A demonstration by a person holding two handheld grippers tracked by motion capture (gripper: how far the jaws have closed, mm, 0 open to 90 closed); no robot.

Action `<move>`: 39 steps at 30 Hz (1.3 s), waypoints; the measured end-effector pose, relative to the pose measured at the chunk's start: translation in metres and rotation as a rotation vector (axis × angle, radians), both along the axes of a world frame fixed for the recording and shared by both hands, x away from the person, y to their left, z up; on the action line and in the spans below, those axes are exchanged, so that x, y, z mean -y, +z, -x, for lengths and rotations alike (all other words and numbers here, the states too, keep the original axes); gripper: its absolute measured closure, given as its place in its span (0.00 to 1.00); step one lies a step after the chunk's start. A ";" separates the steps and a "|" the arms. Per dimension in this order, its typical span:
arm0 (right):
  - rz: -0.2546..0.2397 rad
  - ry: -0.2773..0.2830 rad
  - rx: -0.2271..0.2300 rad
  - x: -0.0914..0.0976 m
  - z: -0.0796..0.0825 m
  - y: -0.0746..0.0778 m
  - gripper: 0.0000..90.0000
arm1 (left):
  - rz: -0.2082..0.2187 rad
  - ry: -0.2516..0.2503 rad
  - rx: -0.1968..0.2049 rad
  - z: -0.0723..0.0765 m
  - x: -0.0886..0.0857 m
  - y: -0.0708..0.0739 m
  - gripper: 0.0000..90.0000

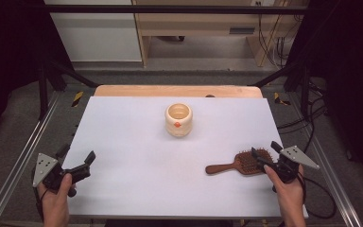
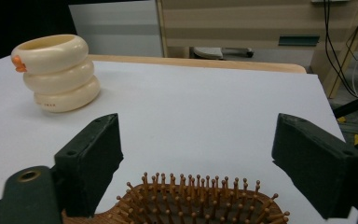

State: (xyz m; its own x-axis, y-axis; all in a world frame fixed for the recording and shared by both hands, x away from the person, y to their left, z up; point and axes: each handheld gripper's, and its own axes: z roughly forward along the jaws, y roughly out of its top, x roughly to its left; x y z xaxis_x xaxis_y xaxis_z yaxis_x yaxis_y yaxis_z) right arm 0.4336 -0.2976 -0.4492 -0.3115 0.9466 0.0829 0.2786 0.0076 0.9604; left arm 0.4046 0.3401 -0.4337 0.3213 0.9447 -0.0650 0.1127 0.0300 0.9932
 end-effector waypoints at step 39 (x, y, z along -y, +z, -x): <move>0.143 -0.167 -0.254 0.034 -0.025 -0.013 1.00 | 0.023 0.015 -0.019 -0.002 -0.005 -0.002 0.02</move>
State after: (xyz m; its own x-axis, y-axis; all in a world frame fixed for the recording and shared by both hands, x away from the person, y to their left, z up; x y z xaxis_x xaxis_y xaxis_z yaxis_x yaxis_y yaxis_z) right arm 0.4588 -0.3319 -0.4623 -0.1376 0.9905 0.0006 0.5178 0.0714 0.8525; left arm 0.4064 0.3453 -0.4360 0.3055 0.9477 -0.0930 0.1311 0.0548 0.9898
